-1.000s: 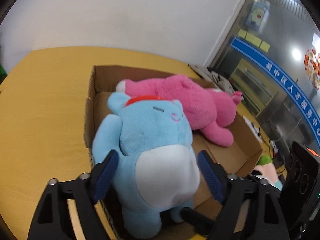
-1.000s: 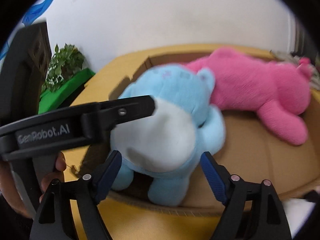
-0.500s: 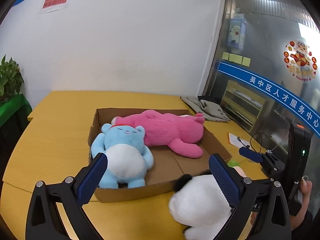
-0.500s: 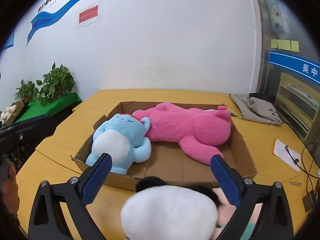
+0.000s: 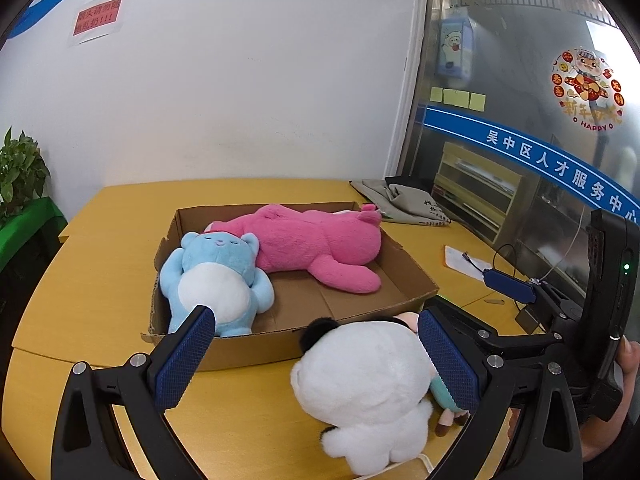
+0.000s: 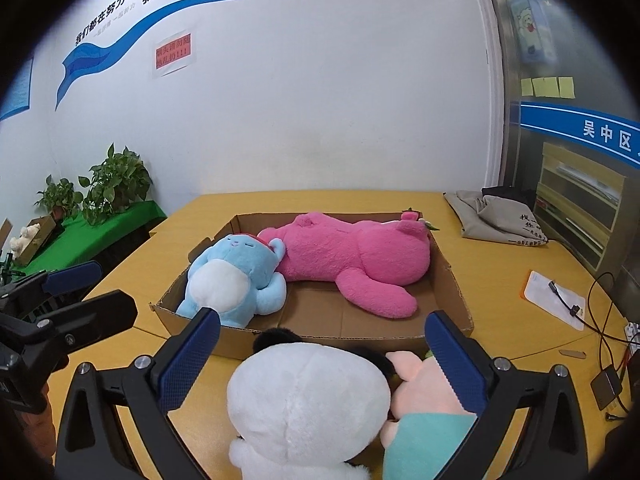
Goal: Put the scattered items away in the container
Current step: 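Open both grippers and move them back over the white panda plush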
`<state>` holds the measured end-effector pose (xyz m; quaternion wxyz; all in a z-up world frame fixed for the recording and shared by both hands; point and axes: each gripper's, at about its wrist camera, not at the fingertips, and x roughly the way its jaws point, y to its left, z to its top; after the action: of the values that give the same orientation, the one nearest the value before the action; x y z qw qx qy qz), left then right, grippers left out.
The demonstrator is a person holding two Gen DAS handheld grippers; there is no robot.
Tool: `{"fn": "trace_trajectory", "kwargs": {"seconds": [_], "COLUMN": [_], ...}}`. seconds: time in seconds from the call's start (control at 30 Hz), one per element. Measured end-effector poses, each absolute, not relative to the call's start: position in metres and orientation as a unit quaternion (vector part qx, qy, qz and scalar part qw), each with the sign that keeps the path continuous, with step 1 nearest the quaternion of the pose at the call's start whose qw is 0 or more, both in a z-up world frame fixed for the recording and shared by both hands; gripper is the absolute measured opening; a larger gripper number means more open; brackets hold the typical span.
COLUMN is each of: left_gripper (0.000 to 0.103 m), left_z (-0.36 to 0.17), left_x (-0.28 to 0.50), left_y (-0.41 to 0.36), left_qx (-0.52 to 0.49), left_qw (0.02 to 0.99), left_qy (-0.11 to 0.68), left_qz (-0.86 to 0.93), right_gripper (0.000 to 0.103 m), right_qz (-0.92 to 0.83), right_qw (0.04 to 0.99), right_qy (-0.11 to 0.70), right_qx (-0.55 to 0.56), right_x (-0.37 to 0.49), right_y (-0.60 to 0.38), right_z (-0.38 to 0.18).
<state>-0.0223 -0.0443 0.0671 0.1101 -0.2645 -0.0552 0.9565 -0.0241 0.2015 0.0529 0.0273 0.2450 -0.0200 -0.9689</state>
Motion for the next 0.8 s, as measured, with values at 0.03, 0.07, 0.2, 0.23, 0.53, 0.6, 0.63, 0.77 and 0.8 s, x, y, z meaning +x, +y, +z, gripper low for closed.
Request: {"fn": "trace_trajectory", "kwargs": {"seconds": [0.03,0.07,0.2,0.23,0.53,0.6,0.63,0.77,0.8], "left_gripper": [0.103,0.103,0.103,0.103,0.103,0.103,0.103,0.103,0.103], "left_z": [0.067,0.067,0.064,0.064,0.062,0.061,0.061,0.06,0.06], "left_x": [-0.022,-0.022,-0.023,-0.023,-0.021,-0.021,-0.021,-0.02,-0.02], "left_y": [-0.043,-0.042,-0.039,-0.038,-0.032,-0.032,-0.033,-0.033,-0.032], "left_qx": [-0.265,-0.266,-0.268,-0.268,-0.269,-0.269,-0.27,-0.272,-0.271], "left_qw": [0.11,0.11,0.117,0.117,0.119,0.118,0.118,0.119,0.118], "left_qy": [-0.055,-0.056,-0.062,-0.061,-0.058,-0.061,-0.063,-0.067,-0.067], "left_qz": [0.956,0.956,0.954,0.954,0.954,0.954,0.954,0.953,0.953], "right_gripper": [0.102,0.102,0.102,0.102,0.102,0.102,0.102,0.102,0.102], "right_qz": [-0.969,-0.969,-0.969,-0.969,-0.969,-0.968,-0.967,-0.967,-0.966], "right_qw": [0.027,0.026,0.021,0.02,0.016,0.016,0.017,0.015,0.014], "right_qy": [-0.021,-0.022,-0.02,-0.02,-0.016,-0.017,-0.016,-0.013,-0.015], "right_qx": [0.245,0.245,0.245,0.245,0.247,0.25,0.252,0.254,0.256], "right_x": [-0.023,-0.022,-0.02,-0.02,-0.019,-0.02,-0.02,-0.02,-0.02], "right_y": [0.203,0.205,0.208,0.209,0.209,0.209,0.208,0.208,0.209], "right_z": [0.053,0.053,0.052,0.052,0.05,0.049,0.048,0.045,0.045]}}
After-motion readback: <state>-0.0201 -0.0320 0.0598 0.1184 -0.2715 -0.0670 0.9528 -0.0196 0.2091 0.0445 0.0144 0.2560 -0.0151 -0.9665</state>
